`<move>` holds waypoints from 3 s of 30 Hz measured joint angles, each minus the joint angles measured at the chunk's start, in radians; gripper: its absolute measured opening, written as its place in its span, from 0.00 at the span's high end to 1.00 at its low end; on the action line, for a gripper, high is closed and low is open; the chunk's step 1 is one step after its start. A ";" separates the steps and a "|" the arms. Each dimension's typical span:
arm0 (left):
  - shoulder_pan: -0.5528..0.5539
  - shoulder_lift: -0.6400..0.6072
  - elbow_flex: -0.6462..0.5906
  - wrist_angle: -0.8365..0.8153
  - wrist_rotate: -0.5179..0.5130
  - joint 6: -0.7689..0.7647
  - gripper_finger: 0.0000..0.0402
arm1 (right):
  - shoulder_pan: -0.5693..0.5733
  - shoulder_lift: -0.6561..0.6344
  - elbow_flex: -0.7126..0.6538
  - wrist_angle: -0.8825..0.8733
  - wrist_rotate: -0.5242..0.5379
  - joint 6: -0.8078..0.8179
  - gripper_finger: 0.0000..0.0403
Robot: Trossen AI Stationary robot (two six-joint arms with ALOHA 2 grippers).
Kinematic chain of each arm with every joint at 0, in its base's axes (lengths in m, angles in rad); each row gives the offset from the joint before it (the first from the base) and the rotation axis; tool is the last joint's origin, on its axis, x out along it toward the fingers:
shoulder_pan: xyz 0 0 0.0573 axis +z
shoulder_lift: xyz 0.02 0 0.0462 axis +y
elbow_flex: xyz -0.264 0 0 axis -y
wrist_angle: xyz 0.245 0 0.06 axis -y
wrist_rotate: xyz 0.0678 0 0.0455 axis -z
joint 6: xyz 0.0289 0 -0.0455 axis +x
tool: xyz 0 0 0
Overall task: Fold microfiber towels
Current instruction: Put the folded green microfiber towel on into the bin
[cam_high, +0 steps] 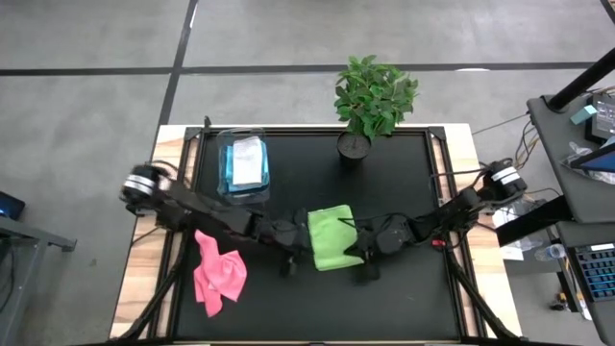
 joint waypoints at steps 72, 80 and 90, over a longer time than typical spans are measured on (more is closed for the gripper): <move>0.024 -0.425 -0.065 -0.180 -0.355 -0.336 0.58 | -0.169 -0.484 0.199 -1.001 0.129 0.444 0.62; 0.053 -0.209 -0.039 -0.069 -0.341 -0.521 0.57 | -0.189 -0.368 0.199 -0.974 0.130 0.527 0.46; 0.081 -0.117 -0.040 -0.054 -0.043 -1.037 0.54 | -0.201 -0.308 0.198 -0.975 0.093 0.590 0.33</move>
